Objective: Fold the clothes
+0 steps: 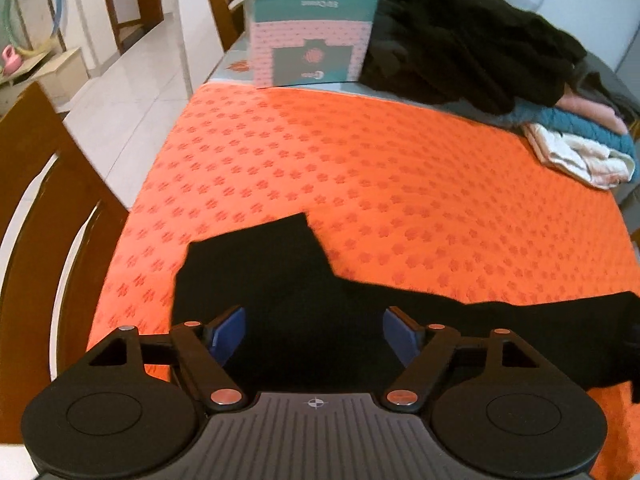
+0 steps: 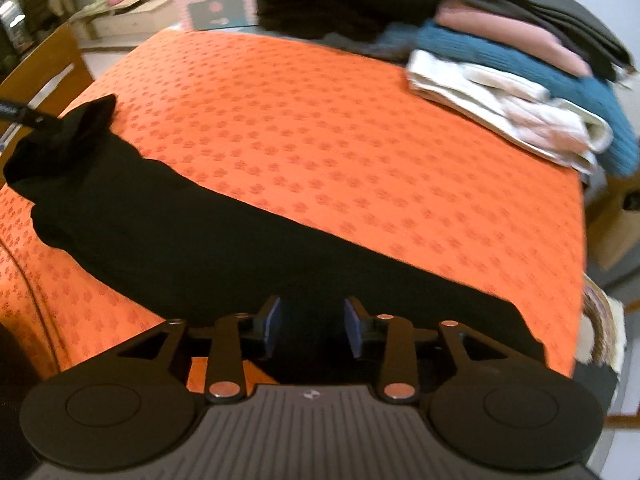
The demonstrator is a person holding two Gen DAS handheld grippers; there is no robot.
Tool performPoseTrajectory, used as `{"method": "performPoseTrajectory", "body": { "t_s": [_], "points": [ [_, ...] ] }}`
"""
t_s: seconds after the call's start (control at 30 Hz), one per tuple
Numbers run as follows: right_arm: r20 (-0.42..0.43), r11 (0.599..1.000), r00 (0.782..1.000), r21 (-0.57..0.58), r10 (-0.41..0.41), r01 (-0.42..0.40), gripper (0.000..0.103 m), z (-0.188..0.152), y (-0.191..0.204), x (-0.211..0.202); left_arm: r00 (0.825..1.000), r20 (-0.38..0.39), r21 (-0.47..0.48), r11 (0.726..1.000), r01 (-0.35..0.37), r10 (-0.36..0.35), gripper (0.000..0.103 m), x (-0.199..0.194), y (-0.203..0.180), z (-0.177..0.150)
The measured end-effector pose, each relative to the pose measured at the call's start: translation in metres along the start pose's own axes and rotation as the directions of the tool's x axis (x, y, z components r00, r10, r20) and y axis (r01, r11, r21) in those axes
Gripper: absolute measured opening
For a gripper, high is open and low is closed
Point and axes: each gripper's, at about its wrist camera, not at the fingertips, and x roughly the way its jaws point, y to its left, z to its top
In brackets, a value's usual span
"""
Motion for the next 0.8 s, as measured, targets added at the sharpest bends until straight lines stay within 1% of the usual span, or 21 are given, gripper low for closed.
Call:
{"method": "performPoseTrajectory", "body": {
  "t_s": [0.13,0.17,0.2,0.23,0.27,0.3,0.37,0.4,0.47,0.5,0.53,0.57,0.6,0.67,0.73,0.8],
  "points": [
    [-0.012,0.998,0.999,-0.053,0.036,-0.037,0.048,0.018,0.011,0.023,0.999,-0.011,0.020,0.999,-0.046,0.046,0.078,0.020,-0.006,0.006],
    [-0.017,0.997,0.999,-0.069,0.041,-0.042,0.048,0.023,0.013,0.029,0.998,-0.011,0.024,0.998,-0.058,0.058,0.075,0.024,-0.007,0.007],
    [-0.022,0.996,0.999,-0.080,0.043,-0.044,0.048,0.027,0.014,0.035,0.998,-0.009,0.028,0.997,-0.066,0.067,0.063,0.026,-0.006,0.008],
    [-0.027,0.995,0.998,-0.091,0.048,-0.051,0.048,0.032,0.016,0.040,0.997,-0.008,0.026,0.997,-0.075,0.075,0.055,0.028,-0.005,0.008],
    [-0.033,0.993,0.998,-0.103,0.054,-0.057,0.048,0.036,0.018,0.046,0.997,-0.007,0.023,0.996,-0.083,0.083,0.043,0.029,-0.003,0.008],
    [-0.039,0.991,0.998,-0.114,0.059,-0.063,0.048,0.040,0.020,0.051,0.997,-0.004,0.006,0.997,-0.077,0.077,0.027,0.027,0.002,0.008],
    [-0.052,0.989,0.996,-0.129,0.072,-0.078,0.047,0.046,0.022,0.059,0.998,0.003,-0.029,0.997,-0.066,0.066,0.014,0.023,0.012,0.008],
    [-0.057,0.987,0.995,-0.136,0.082,-0.089,0.047,0.048,0.023,0.063,0.998,0.007,-0.047,0.997,-0.060,0.061,0.012,0.021,0.017,0.008],
    [-0.072,0.984,0.992,-0.143,0.101,-0.110,0.045,0.051,0.024,0.069,0.998,0.023,-0.094,0.994,-0.063,0.065,0.011,0.011,0.033,0.008],
    [-0.082,0.983,0.991,-0.141,0.109,-0.120,0.038,0.051,0.025,0.073,0.997,0.031,-0.117,0.991,-0.070,0.074,0.011,0.006,0.041,0.008],
    [-0.082,0.982,0.990,-0.141,0.113,-0.124,0.036,0.052,0.026,0.074,0.995,0.040,-0.144,0.986,-0.082,0.088,0.011,0.000,0.051,0.008],
    [-0.084,0.981,0.989,-0.141,0.123,-0.134,0.018,0.053,0.026,0.074,0.994,0.044,-0.173,0.980,-0.095,0.104,0.011,-0.006,0.061,0.007],
    [-0.087,0.980,0.987,-0.141,0.132,-0.144,0.007,0.054,0.026,0.073,0.991,0.038,-0.206,0.971,-0.117,0.127,0.011,-0.010,0.070,0.007],
    [-0.089,0.977,0.984,-0.137,0.151,-0.162,0.004,0.054,0.026,0.069,0.986,0.031,-0.270,0.951,-0.148,0.162,0.011,-0.017,0.094,0.004],
    [-0.088,0.973,0.983,-0.150,0.164,-0.176,0.004,0.052,0.029,0.062,0.982,0.013,-0.329,0.928,-0.174,0.189,0.011,-0.020,0.117,-0.002],
    [-0.084,0.970,0.981,-0.157,0.172,-0.184,0.004,0.049,0.032,0.054,0.979,-0.015,-0.396,0.898,-0.193,0.204,0.012,-0.019,0.139,-0.014]
  ]
}}
